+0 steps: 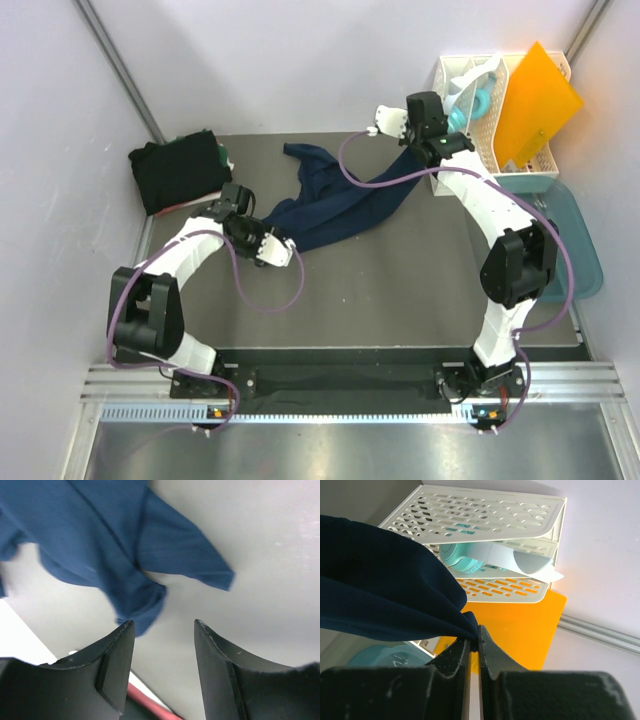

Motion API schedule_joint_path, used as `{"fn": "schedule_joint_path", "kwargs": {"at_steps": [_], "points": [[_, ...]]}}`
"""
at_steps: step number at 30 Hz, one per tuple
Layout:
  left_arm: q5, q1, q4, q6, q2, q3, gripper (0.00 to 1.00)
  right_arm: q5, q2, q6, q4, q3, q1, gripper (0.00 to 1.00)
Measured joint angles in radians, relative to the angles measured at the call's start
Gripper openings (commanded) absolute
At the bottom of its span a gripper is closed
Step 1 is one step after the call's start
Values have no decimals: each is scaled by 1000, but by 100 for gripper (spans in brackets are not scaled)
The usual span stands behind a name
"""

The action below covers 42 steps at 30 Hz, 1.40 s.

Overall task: Fold and stack the t-shirts
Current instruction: Flatten out the tshirt

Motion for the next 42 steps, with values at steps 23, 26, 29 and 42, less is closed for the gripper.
{"fn": "schedule_joint_path", "kwargs": {"at_steps": [23,26,29,42], "points": [[17,-35,-8,127,201,148,48,0,0,1,0,0,0,3],[-7,-35,-47,144,207,166,47,0,0,1,0,0,-1,3],[-22,-35,-83,158,207,182,48,0,0,1,0,0,-1,3],[-42,-35,-186,219,206,200,47,0,7,1,1,3,-2,3]]}}
